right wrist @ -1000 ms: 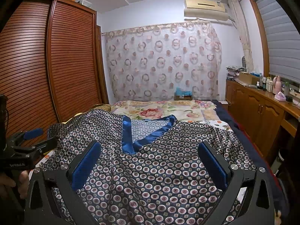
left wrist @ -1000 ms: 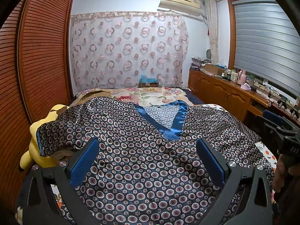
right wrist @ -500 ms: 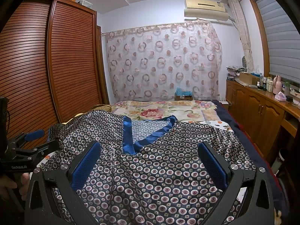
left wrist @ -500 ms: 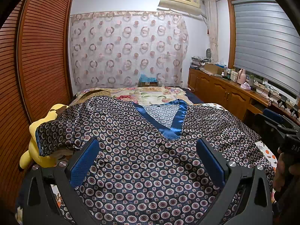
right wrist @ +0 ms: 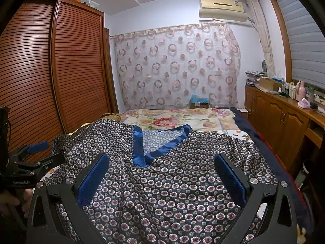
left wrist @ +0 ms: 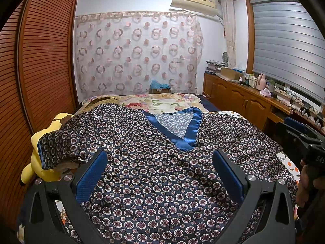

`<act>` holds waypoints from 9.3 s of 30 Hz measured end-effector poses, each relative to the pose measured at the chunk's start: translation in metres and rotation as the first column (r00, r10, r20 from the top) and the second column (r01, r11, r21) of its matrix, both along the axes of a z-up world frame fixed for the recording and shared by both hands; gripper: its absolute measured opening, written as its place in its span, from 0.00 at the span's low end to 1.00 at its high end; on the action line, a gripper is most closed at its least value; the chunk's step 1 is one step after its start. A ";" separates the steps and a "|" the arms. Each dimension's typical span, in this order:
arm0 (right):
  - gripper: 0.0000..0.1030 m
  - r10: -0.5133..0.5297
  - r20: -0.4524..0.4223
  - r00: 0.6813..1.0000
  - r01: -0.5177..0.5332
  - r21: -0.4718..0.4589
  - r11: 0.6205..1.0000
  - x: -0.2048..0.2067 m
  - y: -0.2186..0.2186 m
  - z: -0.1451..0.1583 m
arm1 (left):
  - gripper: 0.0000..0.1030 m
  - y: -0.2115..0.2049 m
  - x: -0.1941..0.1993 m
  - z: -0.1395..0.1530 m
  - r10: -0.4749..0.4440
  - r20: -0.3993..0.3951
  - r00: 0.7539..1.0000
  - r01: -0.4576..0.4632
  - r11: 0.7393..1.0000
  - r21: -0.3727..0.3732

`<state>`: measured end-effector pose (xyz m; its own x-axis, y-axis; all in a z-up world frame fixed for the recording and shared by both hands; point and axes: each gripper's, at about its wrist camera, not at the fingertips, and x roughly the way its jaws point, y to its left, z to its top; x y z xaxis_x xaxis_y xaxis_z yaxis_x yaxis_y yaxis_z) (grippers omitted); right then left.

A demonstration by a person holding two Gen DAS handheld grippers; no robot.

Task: Fold small clothes

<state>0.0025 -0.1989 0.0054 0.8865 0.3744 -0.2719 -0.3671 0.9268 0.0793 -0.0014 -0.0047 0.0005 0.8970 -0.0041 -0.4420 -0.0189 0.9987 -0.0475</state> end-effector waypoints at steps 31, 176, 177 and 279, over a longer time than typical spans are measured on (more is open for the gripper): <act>1.00 0.075 -0.033 0.997 -0.075 -0.001 0.997 0.006 0.004 -0.020 | 1.00 0.040 -0.006 -0.012 0.039 -0.028 0.999 -0.039 0.999 -0.003; 0.56 0.276 -0.283 0.919 -0.350 -0.256 0.901 0.279 0.243 -0.055 | 0.75 0.127 0.020 -0.039 0.083 -0.083 0.993 -0.090 0.993 -0.075; 0.56 0.277 -0.288 0.917 -0.351 -0.252 0.902 0.278 0.241 -0.055 | 0.75 0.125 0.021 -0.039 0.075 -0.086 0.993 -0.082 0.994 -0.078; 0.50 0.042 -0.275 0.960 -0.093 -0.175 0.980 0.056 -0.068 -0.028 | 0.75 -0.007 0.046 -0.043 -0.207 -0.168 0.964 0.203 0.978 -0.042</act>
<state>0.0584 -0.2666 -0.0229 0.7454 0.3512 -0.5666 -0.4176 0.9085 0.0137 0.0442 -0.0119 -0.0429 0.7872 -0.1929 -0.5857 0.1767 0.9806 -0.0855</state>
